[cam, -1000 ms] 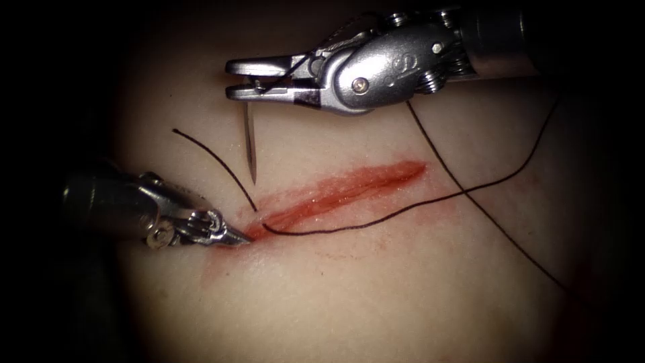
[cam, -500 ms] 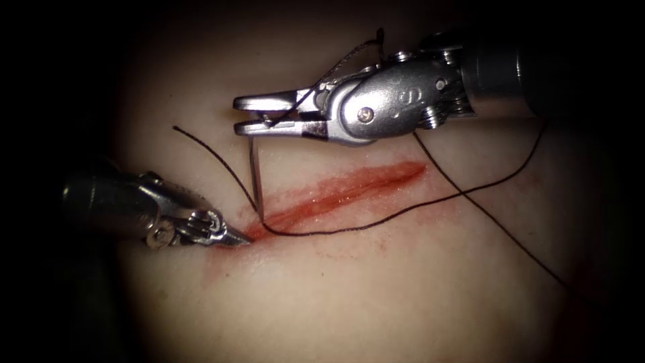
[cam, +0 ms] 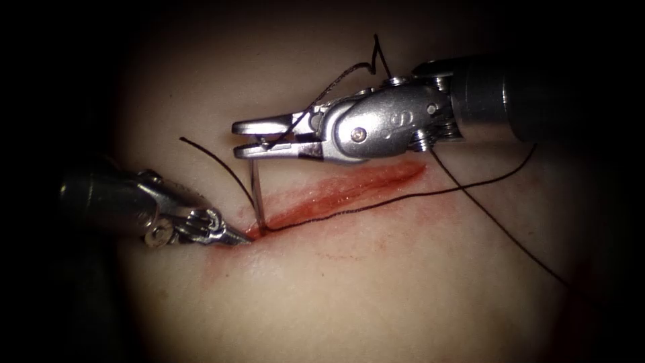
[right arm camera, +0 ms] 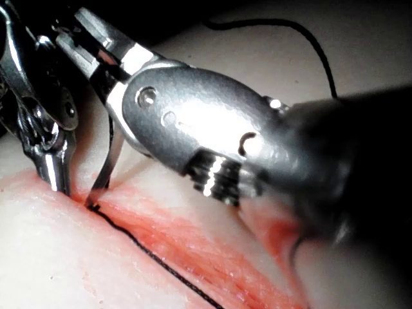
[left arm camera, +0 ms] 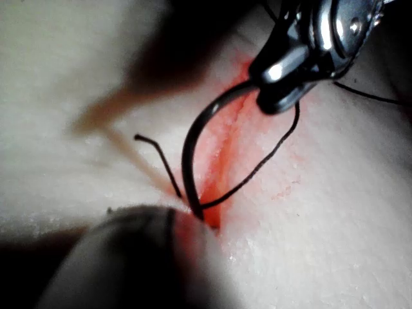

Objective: Wound Closure

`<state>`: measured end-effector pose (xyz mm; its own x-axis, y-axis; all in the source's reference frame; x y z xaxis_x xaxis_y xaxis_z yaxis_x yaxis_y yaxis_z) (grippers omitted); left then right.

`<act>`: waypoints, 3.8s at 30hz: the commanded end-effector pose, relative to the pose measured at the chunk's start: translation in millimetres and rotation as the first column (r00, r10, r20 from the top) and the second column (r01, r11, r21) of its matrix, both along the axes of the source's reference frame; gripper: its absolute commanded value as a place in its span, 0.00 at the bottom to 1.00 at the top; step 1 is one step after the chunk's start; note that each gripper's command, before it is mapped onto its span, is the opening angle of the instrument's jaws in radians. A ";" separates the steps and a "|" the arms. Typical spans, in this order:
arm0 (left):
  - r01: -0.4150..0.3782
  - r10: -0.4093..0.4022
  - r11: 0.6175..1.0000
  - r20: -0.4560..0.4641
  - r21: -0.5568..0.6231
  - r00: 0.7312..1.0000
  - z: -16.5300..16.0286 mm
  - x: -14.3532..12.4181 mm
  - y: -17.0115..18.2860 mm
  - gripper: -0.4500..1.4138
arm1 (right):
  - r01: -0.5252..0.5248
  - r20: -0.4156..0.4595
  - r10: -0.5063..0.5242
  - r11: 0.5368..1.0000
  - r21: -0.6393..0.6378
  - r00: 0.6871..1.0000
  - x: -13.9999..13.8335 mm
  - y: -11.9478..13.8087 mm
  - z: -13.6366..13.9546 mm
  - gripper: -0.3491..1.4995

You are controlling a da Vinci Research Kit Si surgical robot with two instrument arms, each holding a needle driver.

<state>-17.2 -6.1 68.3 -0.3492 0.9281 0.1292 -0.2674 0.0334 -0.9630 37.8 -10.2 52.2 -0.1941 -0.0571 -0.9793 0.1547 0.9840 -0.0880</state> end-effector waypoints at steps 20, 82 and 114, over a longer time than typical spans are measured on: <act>-0.010 0.010 1.000 0.012 -0.028 1.000 0.7 -0.6 -0.3 0.00 | -0.047 0.014 0.045 0.967 0.250 0.999 1.1 1.6 0.4 0.00; -0.022 0.024 0.999 0.027 -0.043 0.999 -0.4 -0.9 0.1 0.00 | -0.114 0.193 0.001 0.810 0.575 0.981 1.5 5.1 7.9 0.00; -0.030 0.033 0.997 0.038 -0.069 0.999 -0.3 -0.9 0.1 0.00 | -0.169 0.251 -0.070 0.567 0.806 0.965 1.5 4.9 8.0 0.00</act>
